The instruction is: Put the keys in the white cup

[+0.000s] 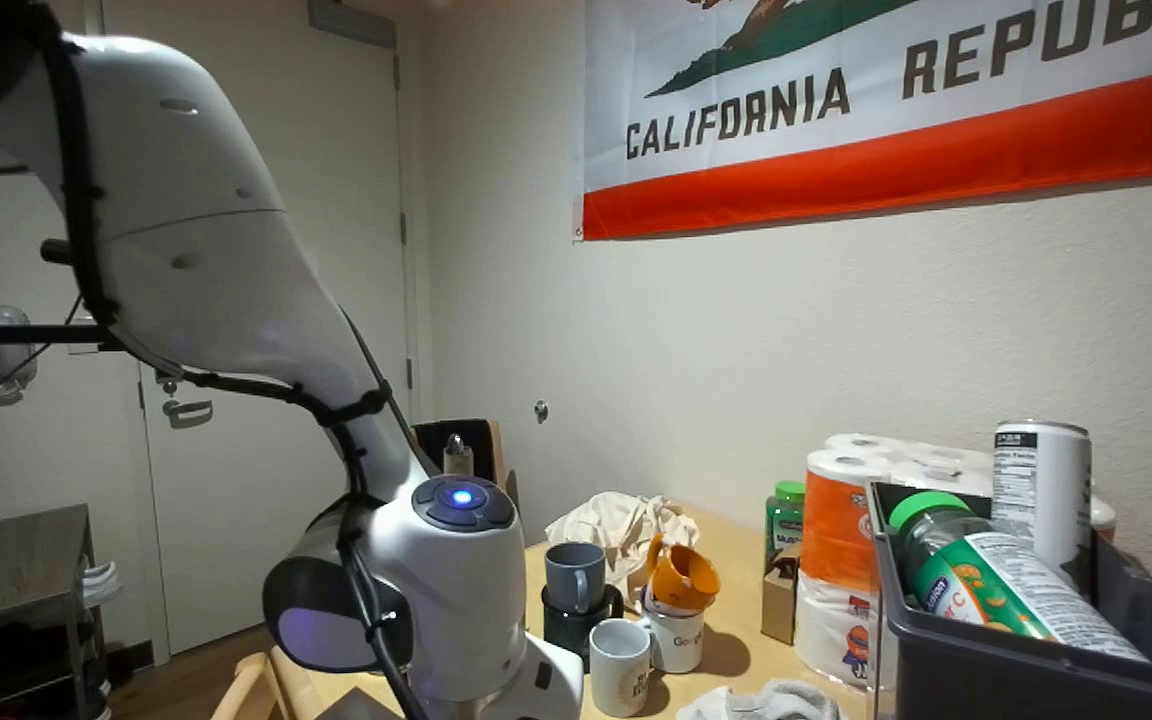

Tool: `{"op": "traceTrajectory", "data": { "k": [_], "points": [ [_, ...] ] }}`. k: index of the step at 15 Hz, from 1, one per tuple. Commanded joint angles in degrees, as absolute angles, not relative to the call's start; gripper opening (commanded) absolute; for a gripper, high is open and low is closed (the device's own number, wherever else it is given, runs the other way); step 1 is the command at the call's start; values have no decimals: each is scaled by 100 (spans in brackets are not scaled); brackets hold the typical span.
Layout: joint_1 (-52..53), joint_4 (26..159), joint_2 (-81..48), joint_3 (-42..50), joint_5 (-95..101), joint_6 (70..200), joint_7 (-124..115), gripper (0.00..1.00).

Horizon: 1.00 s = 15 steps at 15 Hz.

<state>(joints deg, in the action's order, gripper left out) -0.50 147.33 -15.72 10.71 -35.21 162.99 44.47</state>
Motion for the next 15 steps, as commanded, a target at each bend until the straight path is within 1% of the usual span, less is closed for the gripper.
{"op": "traceTrajectory", "data": {
  "k": [1, 4, 5, 7, 9, 10, 12, 15],
  "points": [
    [-127, 14404, -2090, 999, -3585, 16462, 4592, 81],
    [-89, 14318, -2329, 1085, -3497, 16558, 4521, 59],
    [-77, 14302, -2373, 1108, -3484, 16600, 4507, 49],
    [-69, 14263, -2437, 1129, -3494, 16679, 4507, 34],
    [-54, 14254, -2425, 1134, -3499, 16705, 4500, 21],
    [-52, 14255, -2418, 1128, -3505, 16710, 4500, 13],
    [-18, 14267, -2387, 1138, -3489, 16692, 4474, 1],
    [23, 14291, -2306, 1144, -3465, 16593, 4451, 0]
  ]
}}
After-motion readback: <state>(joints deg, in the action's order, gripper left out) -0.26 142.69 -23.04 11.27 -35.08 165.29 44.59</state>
